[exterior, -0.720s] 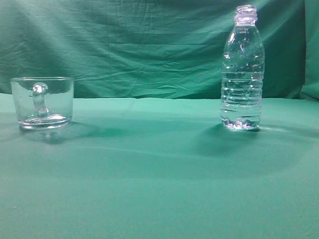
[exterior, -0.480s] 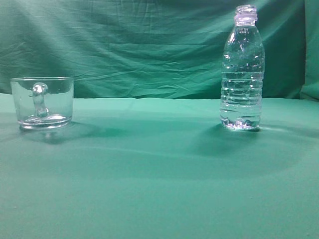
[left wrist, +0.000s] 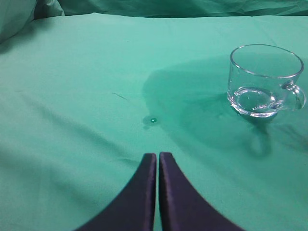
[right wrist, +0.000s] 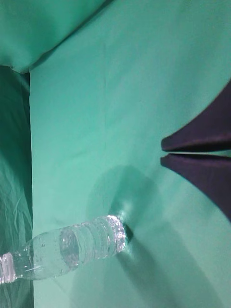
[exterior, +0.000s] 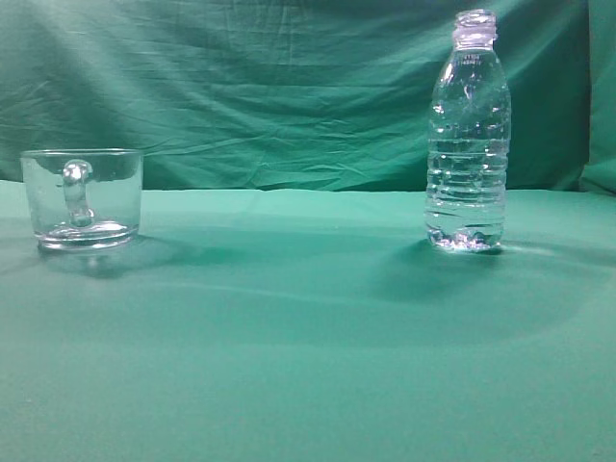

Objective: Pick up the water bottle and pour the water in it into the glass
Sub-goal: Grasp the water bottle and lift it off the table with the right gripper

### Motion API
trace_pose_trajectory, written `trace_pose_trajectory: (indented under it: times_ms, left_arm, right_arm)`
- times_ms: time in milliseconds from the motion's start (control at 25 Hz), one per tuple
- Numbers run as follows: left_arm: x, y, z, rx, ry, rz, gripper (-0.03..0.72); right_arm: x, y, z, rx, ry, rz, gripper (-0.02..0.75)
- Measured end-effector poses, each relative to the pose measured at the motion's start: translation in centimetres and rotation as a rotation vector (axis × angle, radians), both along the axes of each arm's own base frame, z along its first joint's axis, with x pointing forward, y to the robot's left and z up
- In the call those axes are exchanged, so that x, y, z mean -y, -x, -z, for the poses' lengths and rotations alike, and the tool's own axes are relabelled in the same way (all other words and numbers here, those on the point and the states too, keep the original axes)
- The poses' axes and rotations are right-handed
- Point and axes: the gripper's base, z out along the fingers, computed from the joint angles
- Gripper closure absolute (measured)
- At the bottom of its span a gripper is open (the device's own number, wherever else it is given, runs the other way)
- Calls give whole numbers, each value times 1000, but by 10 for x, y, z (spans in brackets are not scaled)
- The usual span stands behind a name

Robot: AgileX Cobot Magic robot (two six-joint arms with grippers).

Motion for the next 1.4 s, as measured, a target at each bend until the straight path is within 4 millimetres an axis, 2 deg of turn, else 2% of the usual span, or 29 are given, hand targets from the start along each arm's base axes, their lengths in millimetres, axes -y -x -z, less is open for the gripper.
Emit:
trace_pose_trajectory:
  times_ms: [200,280,440,520,640,760,880,1040,1160,1400]
  left_arm:
    - [0,0,0,0,0,0,688]
    - [0,0,0,0,0,0,688]
    - [0,0,0,0,0,0,688]
    - [0,0,0,0,0,0,688]
    - [0,0,0,0,0,0,688]
    - [0,0,0,0,0,0,688]
    - [0,0,0,0,0,0,688]
    - [0,0,0,0,0,0,688]
    - [0,0,0,0,0,0,688]
    - [0,0,0,0,0,0,688]
  right_arm:
    - [0,0,-1,17,5,-1,738]
    - [-2,-2,-7,77,-72,0,738]
    - [-3,-4,-32,326,-306,4,738]
    - [-3,-3,-39,368,-379,6,738]
    - [-3,0,-60,374,-393,3,738]
    - [-3,-6,-85,349,-331,4,738]
    - [-6,-23,-99,251,-282,14,738]
    - [-10,-55,-103,93,-246,32,738]
    - [-18,-79,-100,3,-183,-4,738]
    - [-50,-114,-83,-1,33,-221,738]
